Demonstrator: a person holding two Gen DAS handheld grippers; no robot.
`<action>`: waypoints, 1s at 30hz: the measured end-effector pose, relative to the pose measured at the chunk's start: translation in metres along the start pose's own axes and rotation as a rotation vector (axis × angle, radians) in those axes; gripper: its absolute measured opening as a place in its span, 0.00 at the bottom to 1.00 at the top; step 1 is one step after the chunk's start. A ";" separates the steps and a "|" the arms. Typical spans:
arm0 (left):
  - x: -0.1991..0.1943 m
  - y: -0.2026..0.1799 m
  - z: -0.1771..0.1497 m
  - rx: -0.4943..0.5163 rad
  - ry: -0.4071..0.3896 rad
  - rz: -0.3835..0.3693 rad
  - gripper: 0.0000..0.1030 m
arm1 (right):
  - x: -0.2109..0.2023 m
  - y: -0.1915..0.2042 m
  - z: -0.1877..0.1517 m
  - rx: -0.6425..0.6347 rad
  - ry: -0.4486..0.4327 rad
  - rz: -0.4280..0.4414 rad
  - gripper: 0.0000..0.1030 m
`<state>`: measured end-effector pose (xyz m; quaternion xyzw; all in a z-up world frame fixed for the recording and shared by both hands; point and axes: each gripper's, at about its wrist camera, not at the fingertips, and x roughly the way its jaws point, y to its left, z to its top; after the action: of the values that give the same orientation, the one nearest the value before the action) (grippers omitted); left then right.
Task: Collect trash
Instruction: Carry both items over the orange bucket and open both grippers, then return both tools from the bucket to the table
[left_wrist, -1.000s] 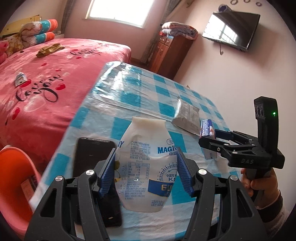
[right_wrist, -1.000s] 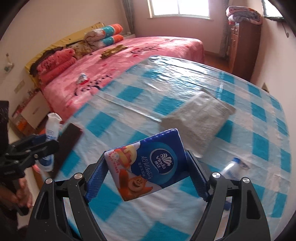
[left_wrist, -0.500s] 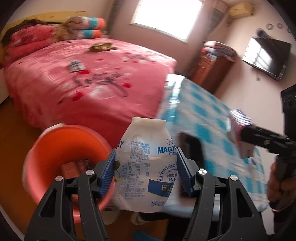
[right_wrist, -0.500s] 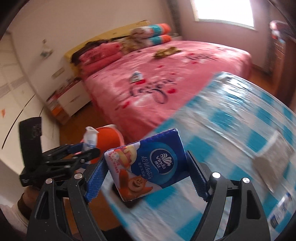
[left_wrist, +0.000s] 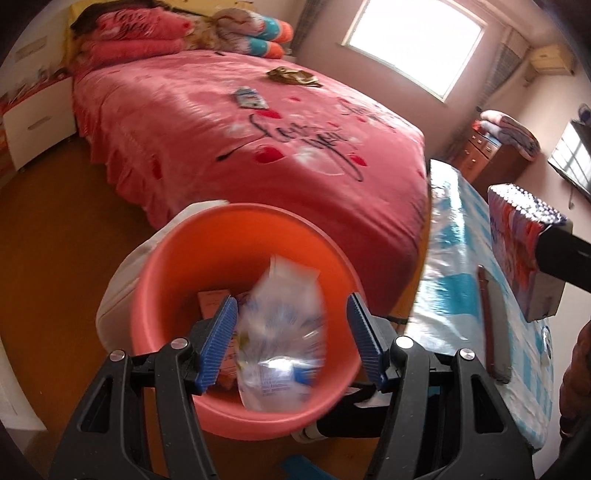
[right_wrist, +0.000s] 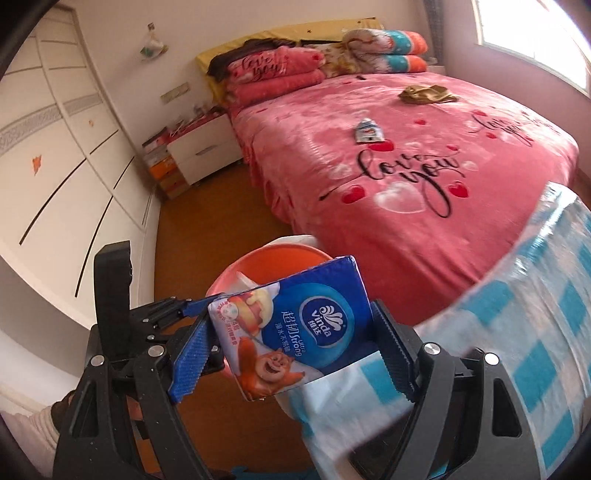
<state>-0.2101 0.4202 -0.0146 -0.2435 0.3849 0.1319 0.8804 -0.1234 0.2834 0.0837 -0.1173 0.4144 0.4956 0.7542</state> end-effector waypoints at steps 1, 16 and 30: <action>0.002 0.004 -0.001 -0.008 0.003 0.005 0.61 | 0.003 0.001 0.001 -0.004 0.002 0.001 0.78; 0.007 0.032 -0.002 -0.058 0.006 0.072 0.66 | 0.022 -0.001 0.009 0.056 -0.011 -0.004 0.88; 0.007 0.004 0.000 -0.014 0.007 0.042 0.73 | -0.017 -0.023 -0.018 0.109 -0.068 -0.102 0.88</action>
<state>-0.2068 0.4242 -0.0209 -0.2418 0.3921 0.1521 0.8744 -0.1159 0.2502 0.0794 -0.0802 0.4083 0.4371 0.7974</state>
